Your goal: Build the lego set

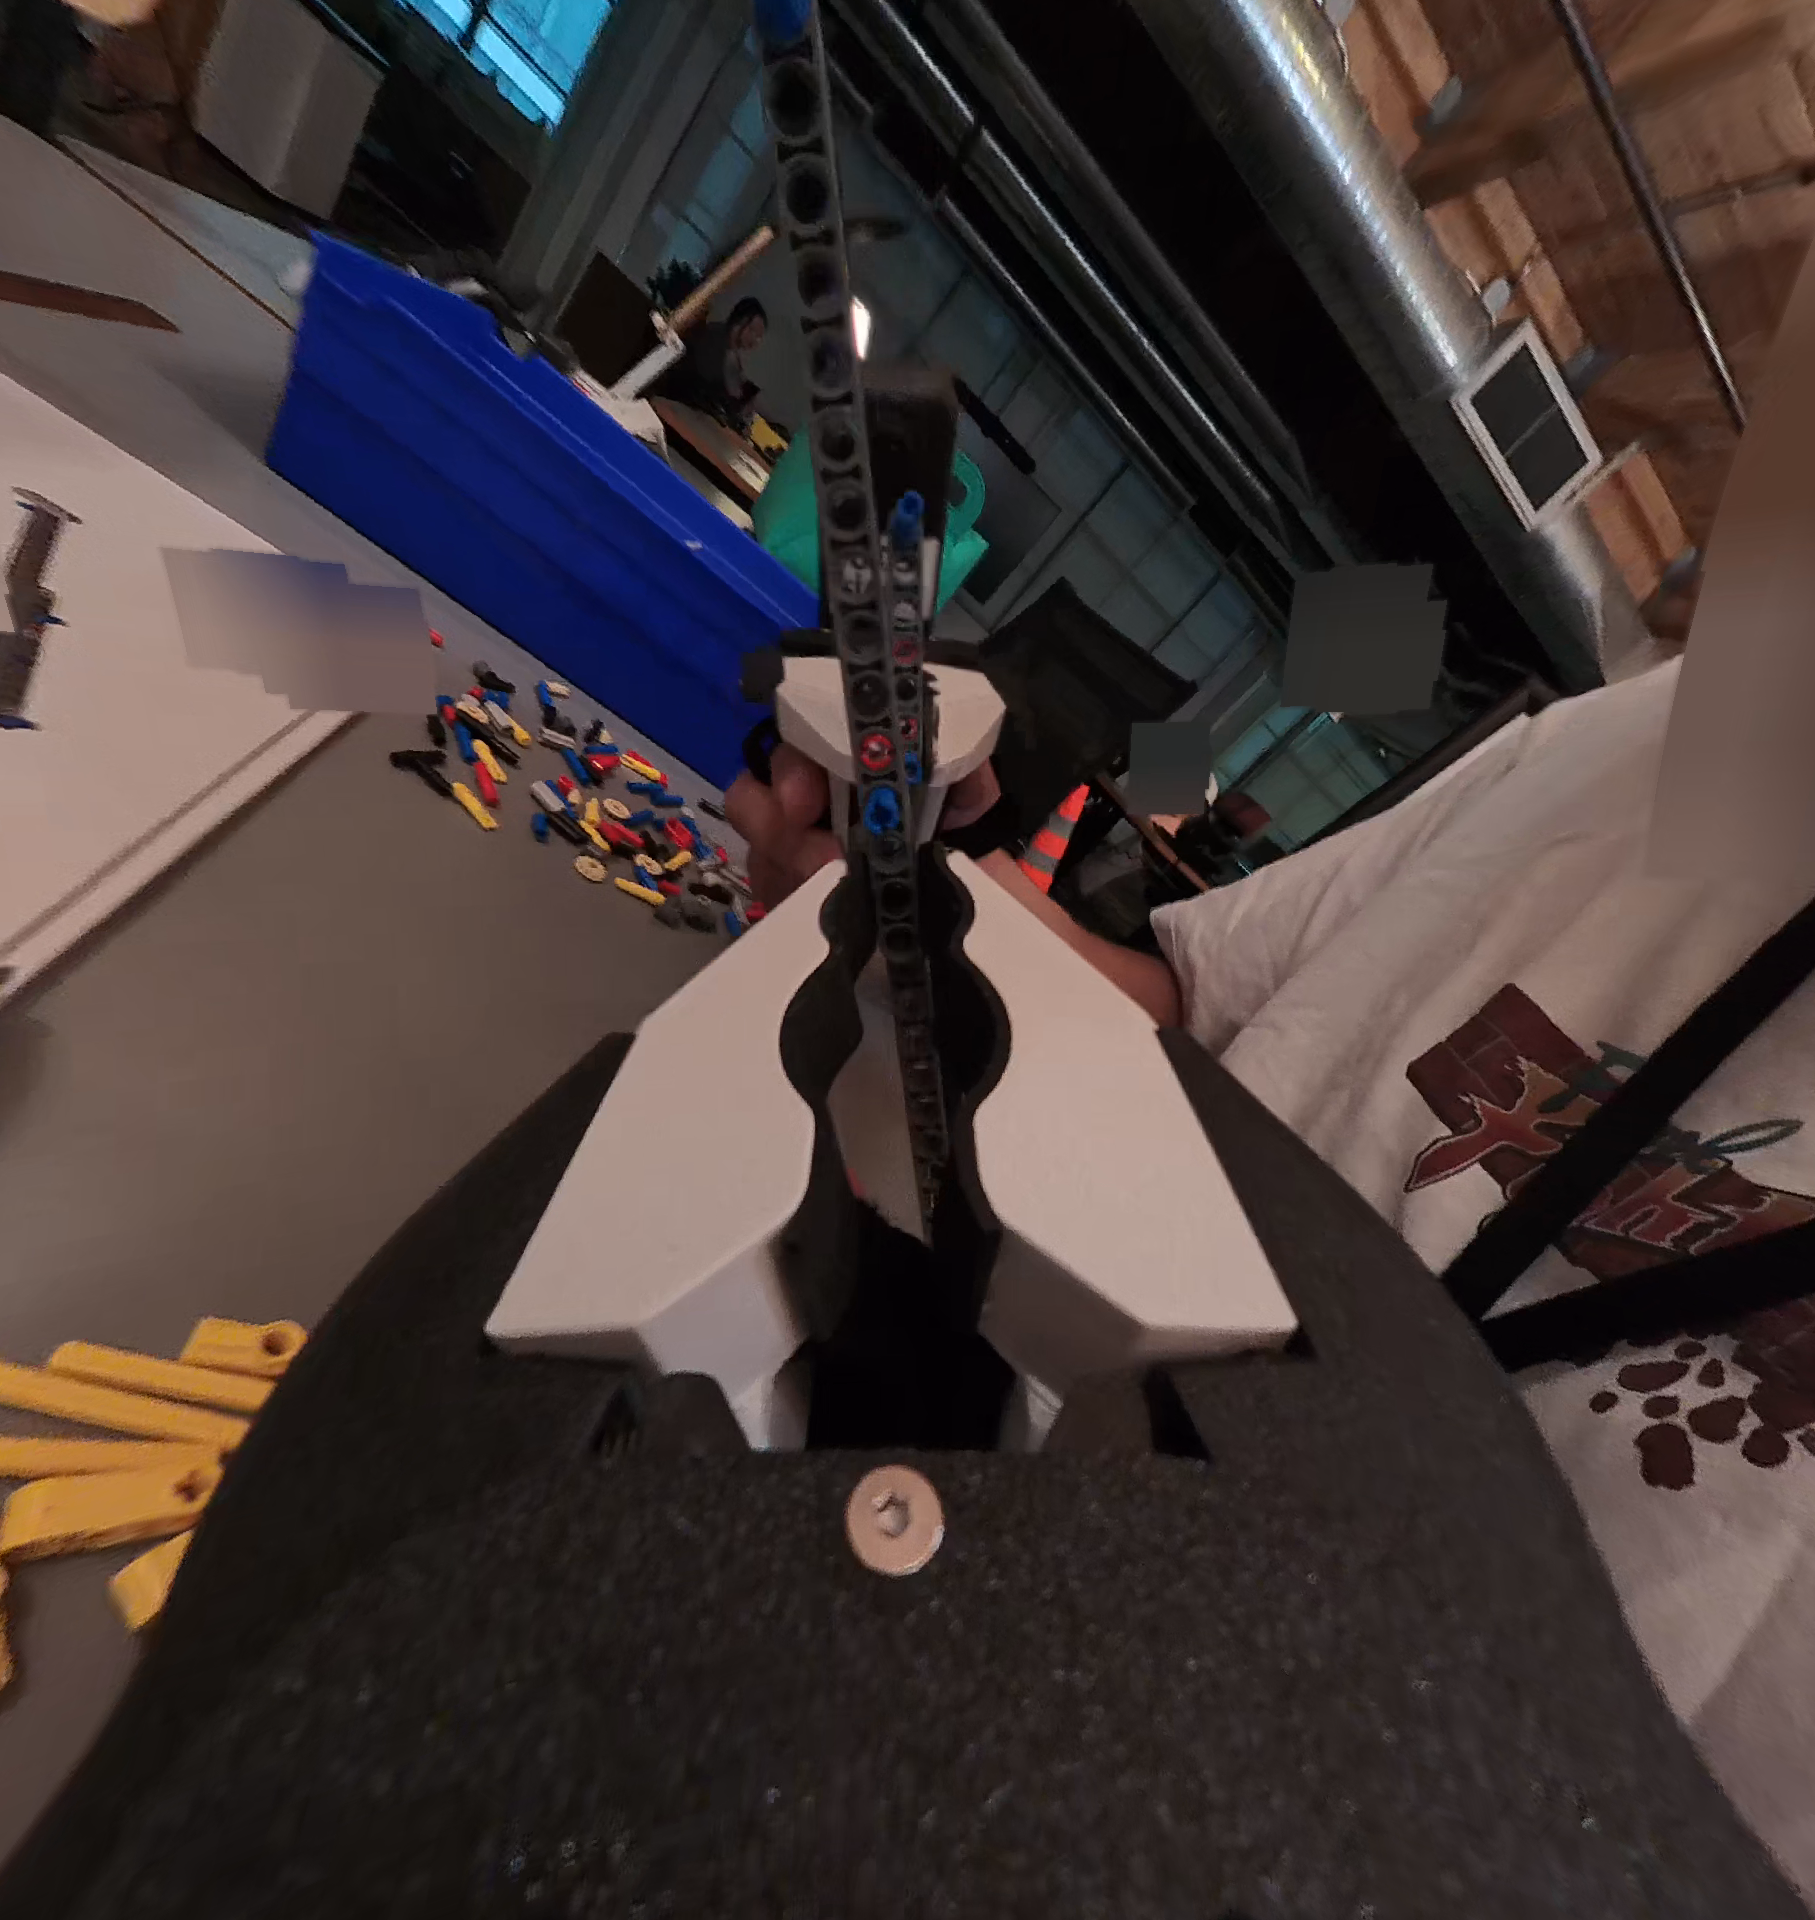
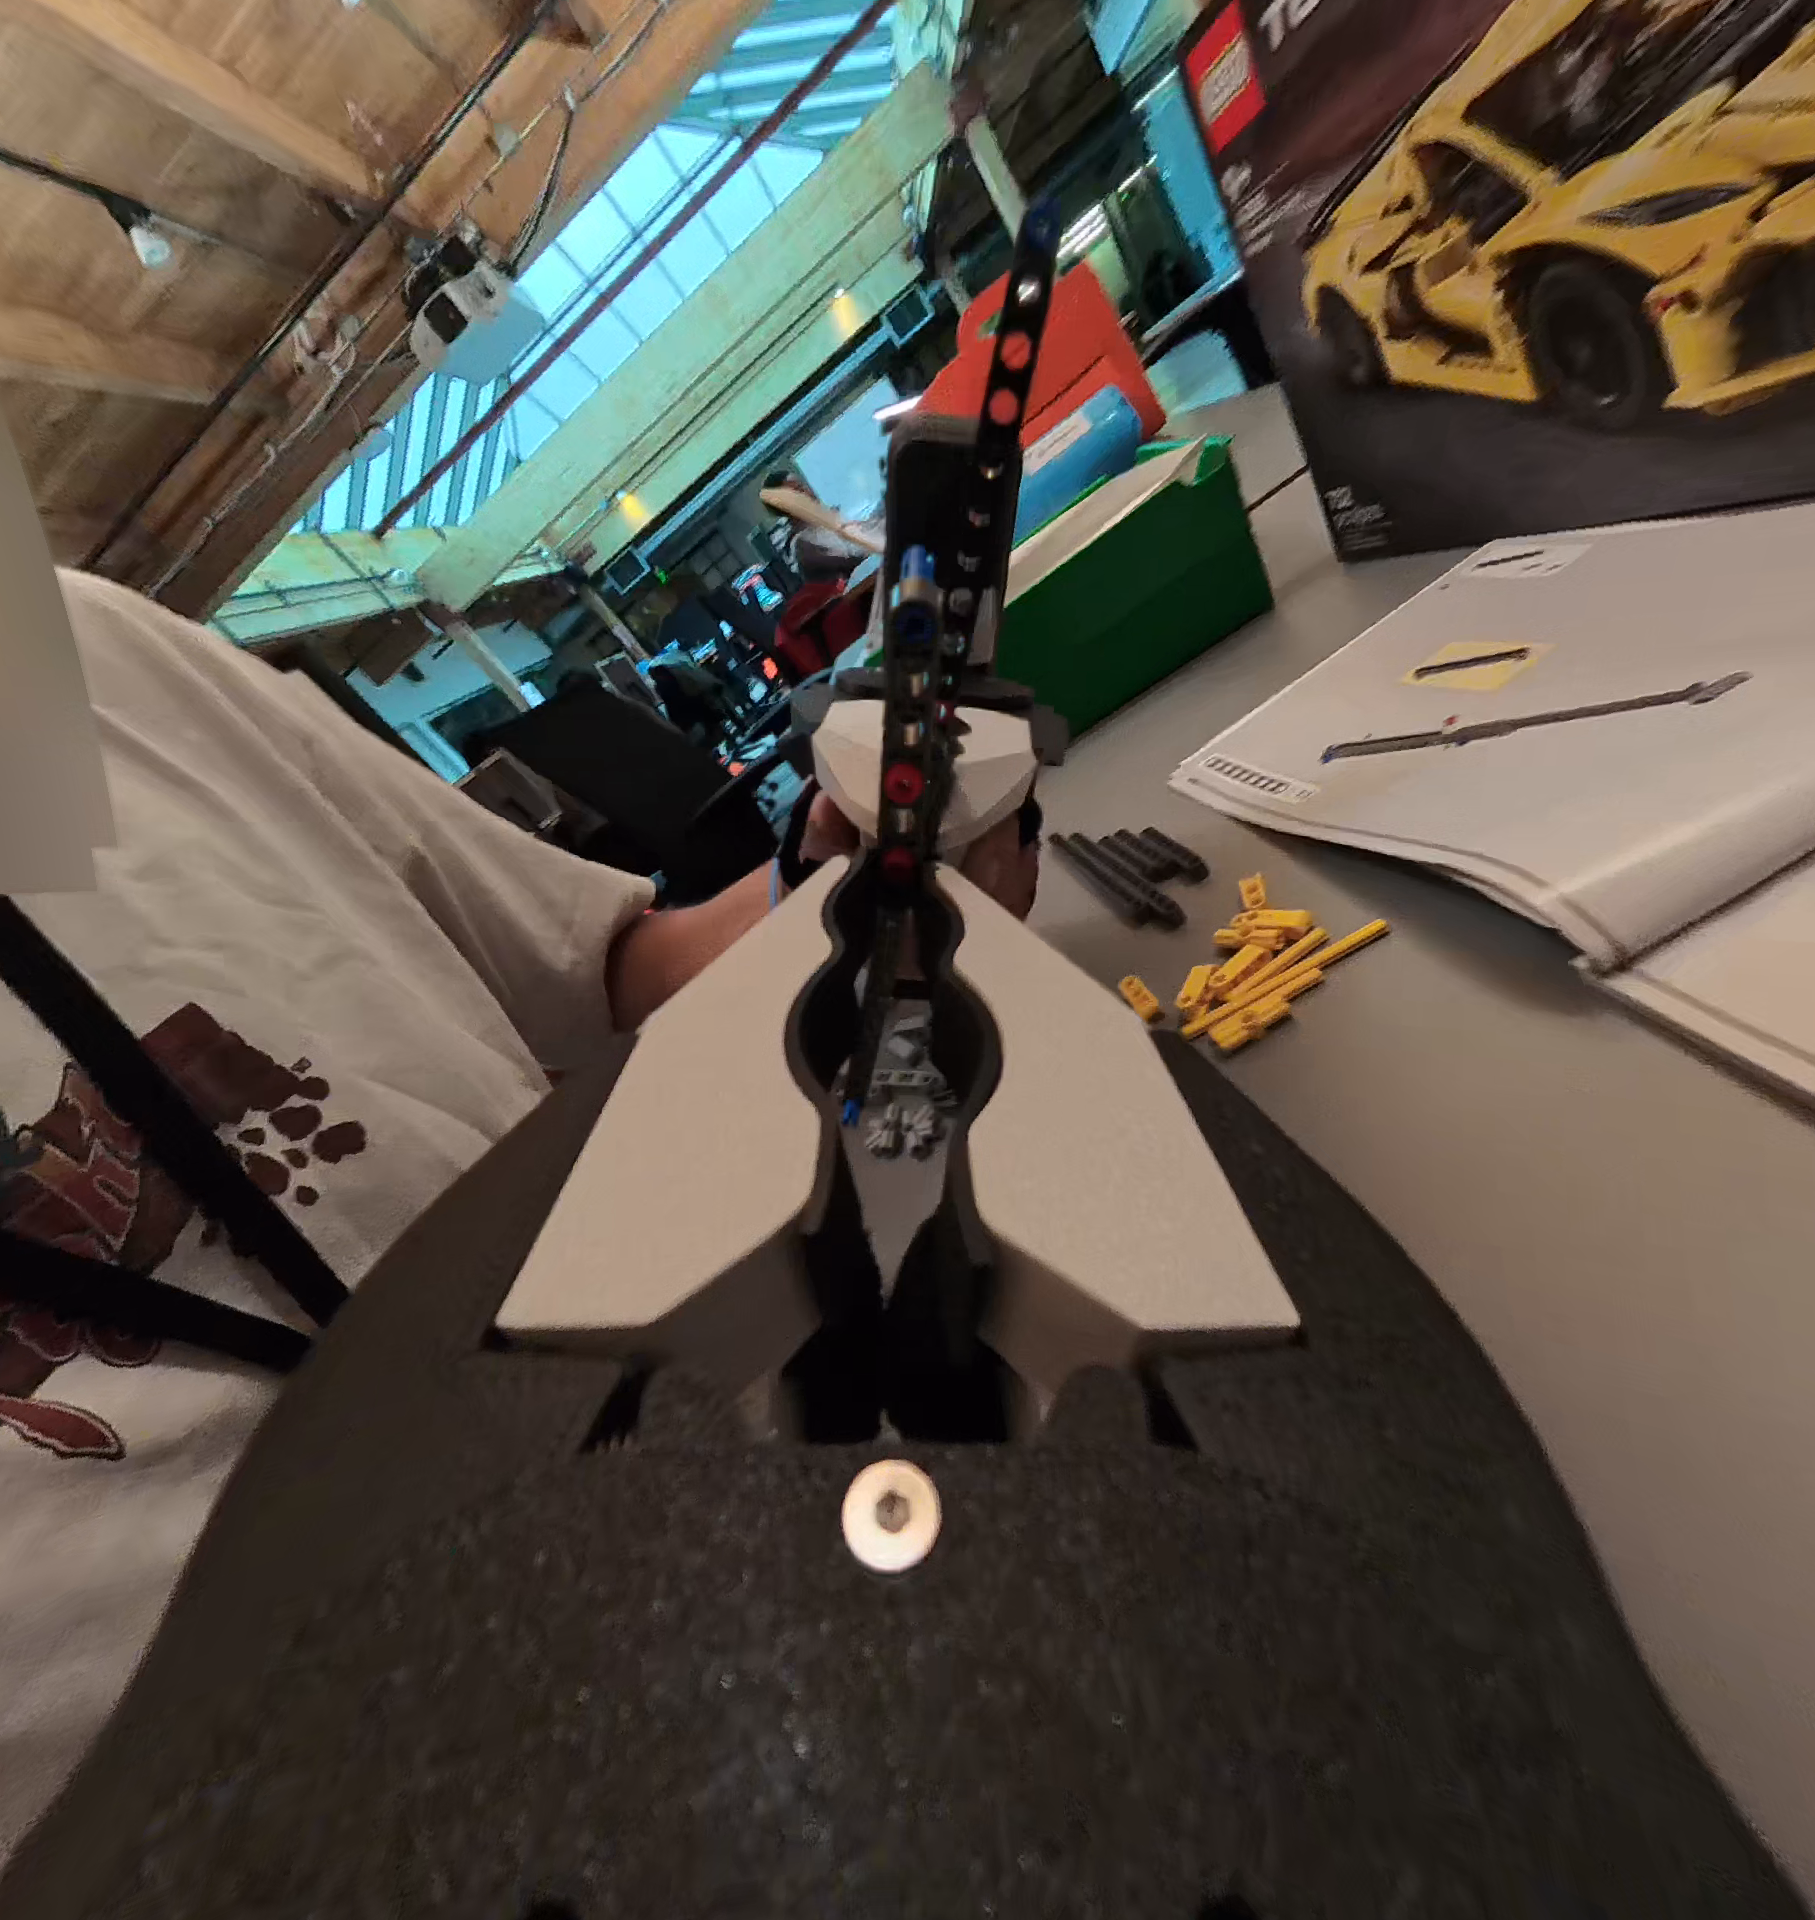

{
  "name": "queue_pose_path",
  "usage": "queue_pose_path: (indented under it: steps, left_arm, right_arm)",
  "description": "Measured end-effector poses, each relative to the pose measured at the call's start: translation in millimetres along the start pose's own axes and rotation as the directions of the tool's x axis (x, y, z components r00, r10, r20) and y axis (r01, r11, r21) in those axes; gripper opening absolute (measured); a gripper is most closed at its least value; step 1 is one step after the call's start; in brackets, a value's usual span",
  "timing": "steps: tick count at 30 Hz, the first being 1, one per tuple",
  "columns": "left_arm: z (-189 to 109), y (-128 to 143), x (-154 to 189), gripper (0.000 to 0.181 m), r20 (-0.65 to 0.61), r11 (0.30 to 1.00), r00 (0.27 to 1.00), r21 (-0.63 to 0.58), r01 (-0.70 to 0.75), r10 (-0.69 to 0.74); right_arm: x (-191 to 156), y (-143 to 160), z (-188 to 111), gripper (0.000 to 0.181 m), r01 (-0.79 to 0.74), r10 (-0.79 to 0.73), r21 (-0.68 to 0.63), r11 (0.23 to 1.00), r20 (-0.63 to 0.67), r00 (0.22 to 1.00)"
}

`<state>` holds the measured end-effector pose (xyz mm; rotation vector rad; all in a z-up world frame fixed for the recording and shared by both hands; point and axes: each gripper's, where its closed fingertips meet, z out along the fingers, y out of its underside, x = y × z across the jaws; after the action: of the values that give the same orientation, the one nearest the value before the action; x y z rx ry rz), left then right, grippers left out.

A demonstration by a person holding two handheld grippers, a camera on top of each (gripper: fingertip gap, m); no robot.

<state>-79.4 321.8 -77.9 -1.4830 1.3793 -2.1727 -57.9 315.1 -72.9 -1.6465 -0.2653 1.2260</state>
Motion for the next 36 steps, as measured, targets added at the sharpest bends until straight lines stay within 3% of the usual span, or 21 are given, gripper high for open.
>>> queue_pose_path:
  steps: [4, 15, 29, 36]
  left_arm:
    - [9, 10, 7, 0.006, -0.012, 0.997, 0.999, -0.057, -0.045, 0.044]
    - [14, 15, 11, 0.006, -0.071, 0.998, 0.997, -0.068, 0.012, -0.017]
    - [13, 15, 7, 0.006, -0.051, 0.997, 0.999, -0.070, 0.013, -0.016]
    - [11, 29, 2, 0.006, 0.024, 0.981, 0.997, -0.183, -0.066, 0.071]
  right_arm:
    - [-5, 11, 9, 0.006, 0.053, -0.054, -0.068, 0.996, -0.004, 0.999]
    - [-3, 17, 10, 0.006, -0.050, 0.054, -0.097, 0.994, 0.039, 0.998]
    - [-5, 17, 9, 0.005, -0.036, 0.039, -0.108, 0.994, 0.022, 0.999]
    - [-2, 29, 12, 0.006, -0.040, 0.042, -0.164, 0.986, 0.005, 0.999]
